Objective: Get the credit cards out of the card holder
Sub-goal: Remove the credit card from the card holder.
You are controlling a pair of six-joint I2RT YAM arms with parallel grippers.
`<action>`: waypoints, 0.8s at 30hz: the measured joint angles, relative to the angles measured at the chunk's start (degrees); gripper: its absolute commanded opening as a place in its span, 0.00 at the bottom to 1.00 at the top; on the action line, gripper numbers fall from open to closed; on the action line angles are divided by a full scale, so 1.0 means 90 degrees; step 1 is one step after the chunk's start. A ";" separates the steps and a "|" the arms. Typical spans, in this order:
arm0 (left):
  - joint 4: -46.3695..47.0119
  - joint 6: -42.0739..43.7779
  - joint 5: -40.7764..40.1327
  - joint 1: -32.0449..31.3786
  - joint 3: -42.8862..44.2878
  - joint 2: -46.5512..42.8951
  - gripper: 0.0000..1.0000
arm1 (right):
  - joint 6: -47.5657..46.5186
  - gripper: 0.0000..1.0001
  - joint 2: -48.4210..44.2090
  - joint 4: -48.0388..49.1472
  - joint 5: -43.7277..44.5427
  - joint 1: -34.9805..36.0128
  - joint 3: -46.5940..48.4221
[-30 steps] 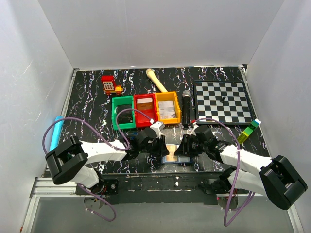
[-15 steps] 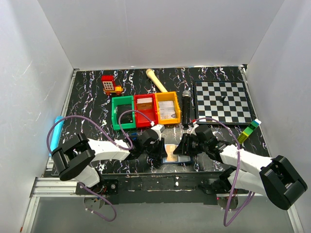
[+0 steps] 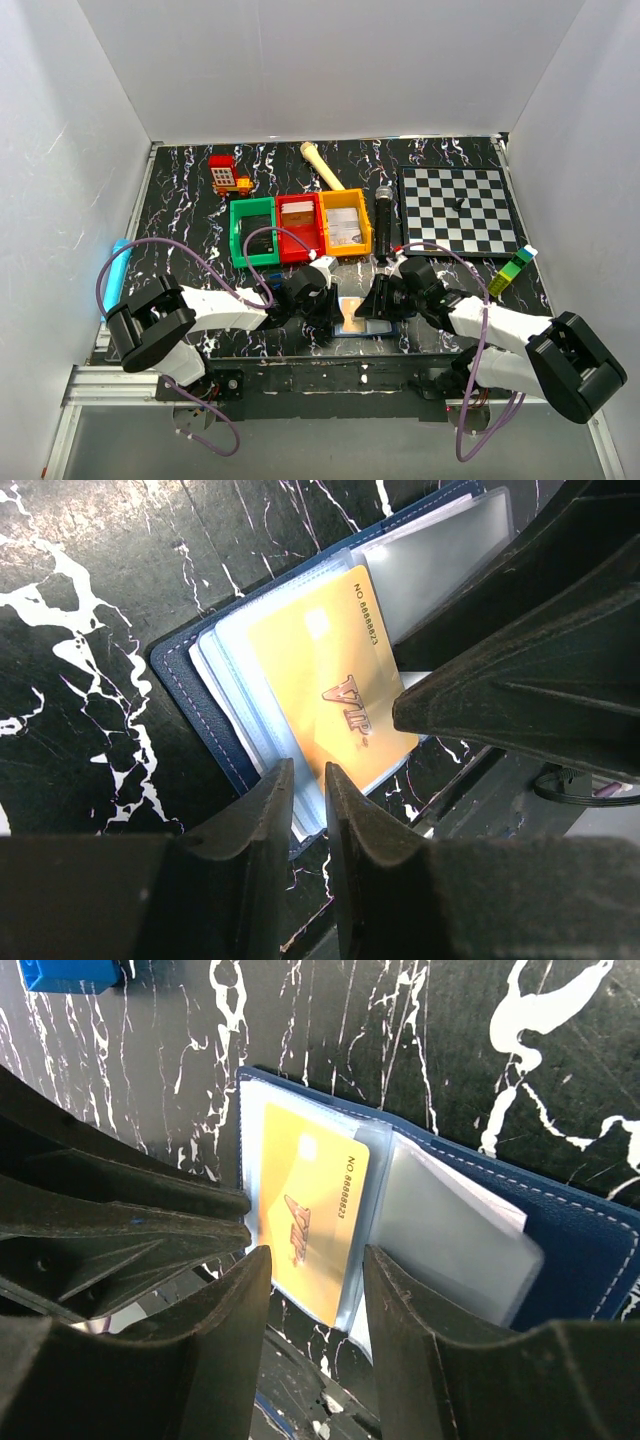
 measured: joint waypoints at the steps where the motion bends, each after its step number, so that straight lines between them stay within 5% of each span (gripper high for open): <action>1: 0.0000 -0.0005 -0.0002 0.0000 -0.0005 0.0000 0.19 | 0.0002 0.50 0.0034 0.0061 0.0000 0.0000 -0.0027; 24: 0.0058 -0.0097 -0.0007 0.0002 -0.0039 0.0075 0.13 | 0.0192 0.43 0.0068 0.1115 -0.0308 -0.0053 -0.0607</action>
